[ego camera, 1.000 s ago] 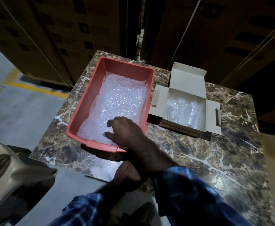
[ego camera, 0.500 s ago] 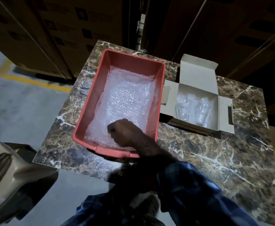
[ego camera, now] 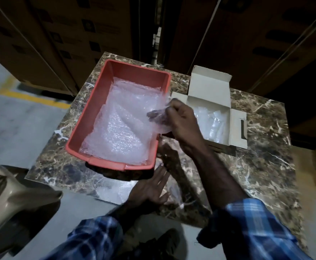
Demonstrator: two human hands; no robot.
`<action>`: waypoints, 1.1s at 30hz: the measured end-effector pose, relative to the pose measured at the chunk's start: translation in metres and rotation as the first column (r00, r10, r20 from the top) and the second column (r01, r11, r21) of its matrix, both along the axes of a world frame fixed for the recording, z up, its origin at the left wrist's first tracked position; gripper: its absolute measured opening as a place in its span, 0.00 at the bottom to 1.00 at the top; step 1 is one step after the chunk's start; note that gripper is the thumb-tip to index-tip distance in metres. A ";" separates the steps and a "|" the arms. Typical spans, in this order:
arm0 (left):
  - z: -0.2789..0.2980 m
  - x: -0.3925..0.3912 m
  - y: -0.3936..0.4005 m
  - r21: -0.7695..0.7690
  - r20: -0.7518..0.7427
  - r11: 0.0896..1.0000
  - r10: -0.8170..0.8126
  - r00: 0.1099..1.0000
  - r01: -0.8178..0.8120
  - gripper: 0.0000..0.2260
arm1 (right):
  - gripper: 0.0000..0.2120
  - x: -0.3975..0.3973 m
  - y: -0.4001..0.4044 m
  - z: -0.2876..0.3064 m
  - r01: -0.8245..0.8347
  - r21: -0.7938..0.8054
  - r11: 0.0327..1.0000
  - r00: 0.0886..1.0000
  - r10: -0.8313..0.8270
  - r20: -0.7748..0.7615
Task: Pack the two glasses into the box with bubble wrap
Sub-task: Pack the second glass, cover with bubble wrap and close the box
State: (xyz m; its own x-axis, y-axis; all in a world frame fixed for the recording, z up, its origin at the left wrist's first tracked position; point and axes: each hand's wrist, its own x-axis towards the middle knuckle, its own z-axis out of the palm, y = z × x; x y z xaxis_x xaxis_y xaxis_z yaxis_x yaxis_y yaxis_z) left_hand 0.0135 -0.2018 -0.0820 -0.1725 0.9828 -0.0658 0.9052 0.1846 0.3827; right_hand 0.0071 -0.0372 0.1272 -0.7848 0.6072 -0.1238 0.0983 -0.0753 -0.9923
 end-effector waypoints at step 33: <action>0.020 0.077 0.052 0.145 0.076 0.989 0.004 0.997 -0.015 0.17 | 0.21 0.280 0.011 -0.099 -0.220 0.293 0.930 0.884 0.063 0.463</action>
State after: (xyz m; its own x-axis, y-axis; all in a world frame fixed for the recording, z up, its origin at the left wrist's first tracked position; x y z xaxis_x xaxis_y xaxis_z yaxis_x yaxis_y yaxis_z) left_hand 0.0901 -0.1499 -0.0620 -0.1822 0.9812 0.0642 0.8713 0.1308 0.4729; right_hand 0.2867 -0.0258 0.0278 -0.7763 0.5603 -0.2889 0.5126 0.2943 -0.8067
